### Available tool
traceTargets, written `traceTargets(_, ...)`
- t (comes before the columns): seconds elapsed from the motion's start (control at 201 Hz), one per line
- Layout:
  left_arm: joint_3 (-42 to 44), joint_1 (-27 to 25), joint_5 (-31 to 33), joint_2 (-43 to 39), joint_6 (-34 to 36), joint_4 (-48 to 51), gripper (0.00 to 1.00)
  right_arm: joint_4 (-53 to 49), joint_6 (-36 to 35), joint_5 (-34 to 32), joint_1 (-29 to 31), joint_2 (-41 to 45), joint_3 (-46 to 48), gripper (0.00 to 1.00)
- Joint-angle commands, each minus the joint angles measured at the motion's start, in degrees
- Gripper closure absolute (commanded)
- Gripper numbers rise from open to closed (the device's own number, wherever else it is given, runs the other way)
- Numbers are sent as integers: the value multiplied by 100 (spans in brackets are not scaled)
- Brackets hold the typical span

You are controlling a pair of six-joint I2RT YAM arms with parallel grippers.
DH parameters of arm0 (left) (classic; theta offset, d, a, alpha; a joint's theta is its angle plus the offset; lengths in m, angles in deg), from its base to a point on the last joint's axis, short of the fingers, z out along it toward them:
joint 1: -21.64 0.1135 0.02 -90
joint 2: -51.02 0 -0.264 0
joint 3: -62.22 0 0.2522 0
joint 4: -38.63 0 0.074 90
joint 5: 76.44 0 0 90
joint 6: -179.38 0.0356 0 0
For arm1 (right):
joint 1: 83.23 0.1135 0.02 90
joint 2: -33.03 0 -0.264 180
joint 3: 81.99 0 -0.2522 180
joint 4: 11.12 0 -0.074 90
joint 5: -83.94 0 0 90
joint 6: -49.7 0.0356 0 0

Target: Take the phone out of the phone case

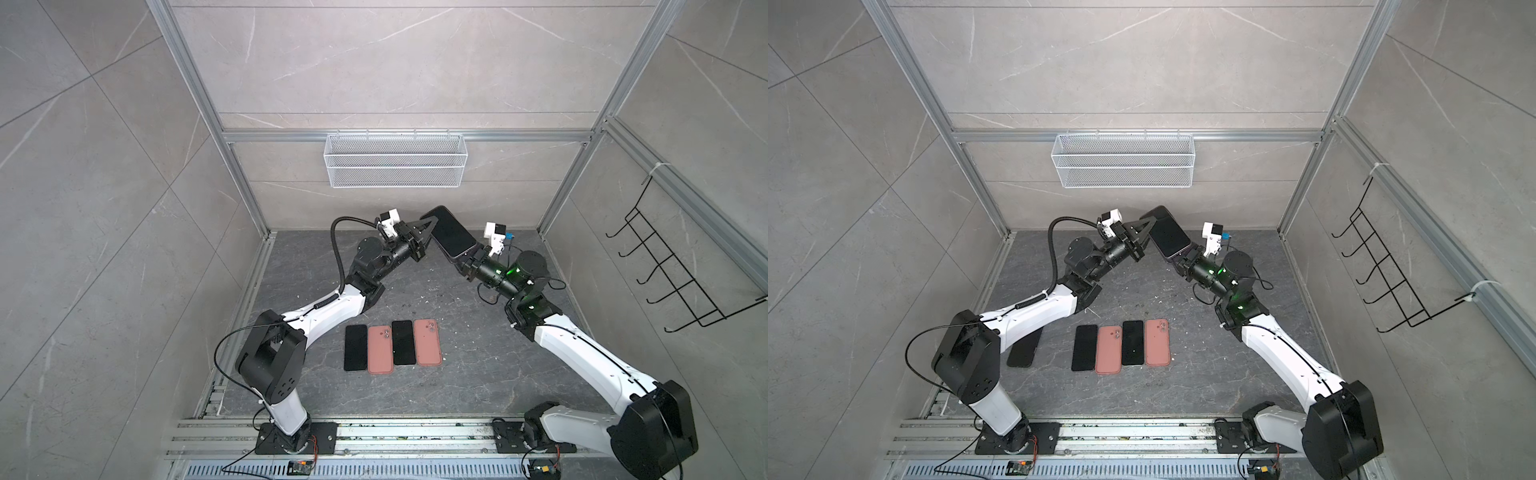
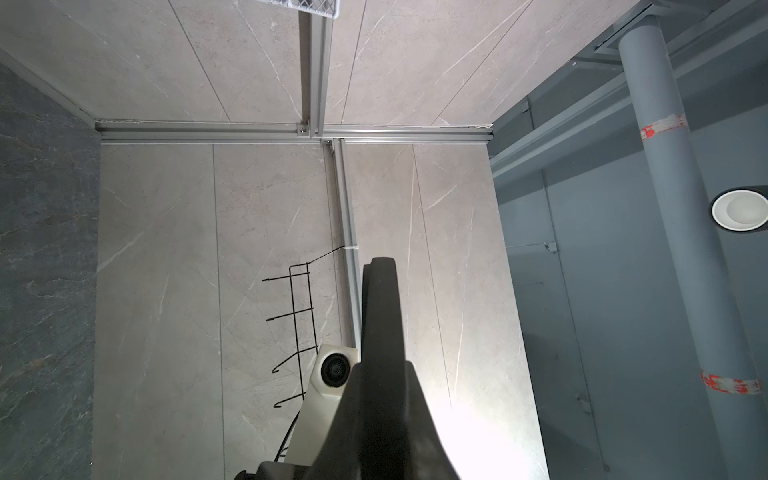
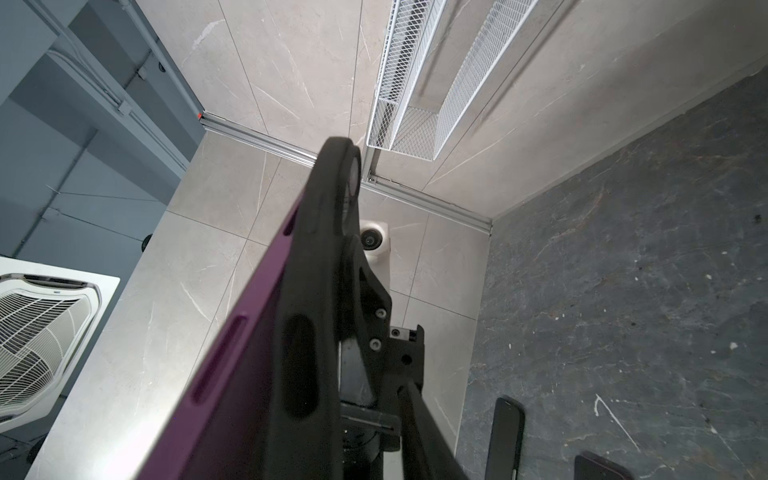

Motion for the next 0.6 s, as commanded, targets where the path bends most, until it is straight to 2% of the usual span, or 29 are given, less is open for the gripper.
traceTargets(0.0, 169, 35, -45, -145, 17, -540, 100, -224, -97, -165, -68, 403, 249, 76)
traceTargets(0.115, 346, 27, 47, -70, 45, -469, 100, -367, -95, -192, -69, 630, 418, 85)
traceTargets(0.244, 746, -7, 235, 101, 100, -429, 100, -440, 2, -186, -70, 917, 762, 90)
traceTargets(0.314, 917, -88, 268, 191, 290, -313, 82, -648, -15, -281, -66, 1166, 1026, 92)
traceTargets(0.418, 1060, -247, 325, 437, 450, -223, 65, -1094, -93, -413, -71, 1582, 1378, 94)
traceTargets(0.593, 972, -285, 9, 1020, 597, -233, 49, -1407, 70, -671, -71, 2182, 2186, 96)
